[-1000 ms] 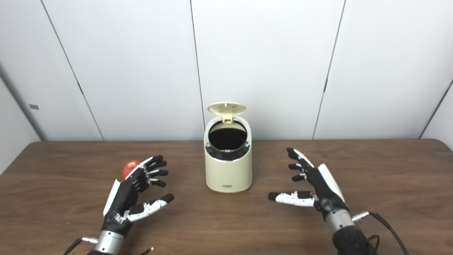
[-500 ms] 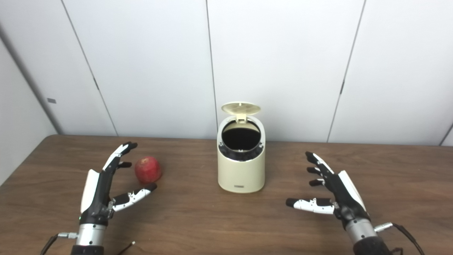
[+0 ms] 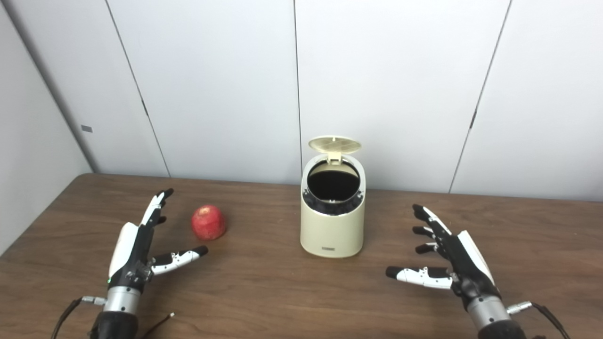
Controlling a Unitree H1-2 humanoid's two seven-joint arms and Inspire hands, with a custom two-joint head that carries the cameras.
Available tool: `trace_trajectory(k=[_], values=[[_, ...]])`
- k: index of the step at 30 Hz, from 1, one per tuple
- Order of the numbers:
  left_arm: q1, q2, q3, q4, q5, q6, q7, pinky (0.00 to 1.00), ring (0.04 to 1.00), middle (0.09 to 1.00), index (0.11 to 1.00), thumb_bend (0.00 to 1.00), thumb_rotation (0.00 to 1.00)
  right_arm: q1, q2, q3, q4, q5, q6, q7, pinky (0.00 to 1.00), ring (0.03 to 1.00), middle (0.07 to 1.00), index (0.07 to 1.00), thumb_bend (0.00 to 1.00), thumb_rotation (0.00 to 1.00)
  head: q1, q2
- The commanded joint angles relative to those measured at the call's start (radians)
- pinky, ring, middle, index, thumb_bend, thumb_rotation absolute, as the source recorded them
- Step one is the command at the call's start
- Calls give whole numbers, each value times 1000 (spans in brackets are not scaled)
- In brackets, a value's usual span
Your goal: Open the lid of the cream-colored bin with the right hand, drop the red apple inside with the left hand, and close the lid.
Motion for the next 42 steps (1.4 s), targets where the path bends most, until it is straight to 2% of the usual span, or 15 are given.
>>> trace_trajectory(k=[1, 6, 9, 21, 27, 30, 31, 34, 35, 36, 38, 42], values=[[-46, 32, -11, 1, 4, 34, -21, 782, 925, 964, 971, 901, 238, -37, -11, -8, -34, 4, -1, -1, 681, 840, 918, 937, 841, 265, 1, 0], [-86, 51, -37, 51, 16, 85, -28, 761, 904, 917, 948, 941, 220, -31, -10, -15, -35, 13, 3, -1, 668, 848, 922, 940, 834, 262, -1, 1], [-105, 55, -49, 83, 21, 90, -16, 740, 886, 895, 941, 943, 215, -28, -13, -13, -38, 7, 6, 0, 665, 848, 927, 944, 833, 266, -1, 1], [-172, 45, -113, 231, 33, 39, 72, 726, 850, 837, 917, 914, 257, -17, -21, -18, -50, 10, 12, 5, 706, 856, 931, 941, 836, 248, -23, 7], [-199, 34, -141, 268, 30, 29, 84, 712, 834, 823, 898, 897, 272, -9, -22, -20, -69, 14, 20, 7, 714, 852, 929, 941, 839, 247, -32, 14], [-211, 28, -153, 287, 17, 18, 78, 673, 776, 783, 866, 881, 253, -9, -23, -18, -79, 4, 30, 5, 715, 853, 929, 939, 840, 252, -31, 18], [-214, 28, -158, 287, 16, 25, 71, 609, 665, 673, 796, 863, 211, -9, -24, -17, -80, 3, 32, 4, 715, 854, 932, 941, 835, 247, -31, 18], [-220, 39, -188, 291, 42, 33, 61, 501, 526, 528, 648, 820, 102, -9, -25, -19, -74, 10, 23, 3, 714, 856, 936, 941, 829, 238, -32, 19], [-220, 43, -198, 291, 50, 38, 61, 451, 488, 478, 585, 642, 41, -9, -25, -20, -70, 14, 18, 3, 713, 858, 938, 942, 831, 243, -32, 19], [-220, 45, -205, 296, 56, 41, 64, 421, 468, 459, 560, 582, 21, -10, -25, -21, -67, 15, 15, 2, 712, 859, 939, 942, 831, 247, -32, 19], [-222, 51, -217, 314, 63, 31, 75, 369, 435, 450, 521, 536, 4, -9, -26, -22, -67, 15, 17, 2, 710, 856, 940, 939, 833, 265, -32, 23], [-219, 52, -223, 324, 64, 29, 85, 382, 433, 474, 488, 526, 0, -9, -27, -23, -71, 12, 23, 0, 704, 849, 934, 933, 829, 268, -29, 23]])
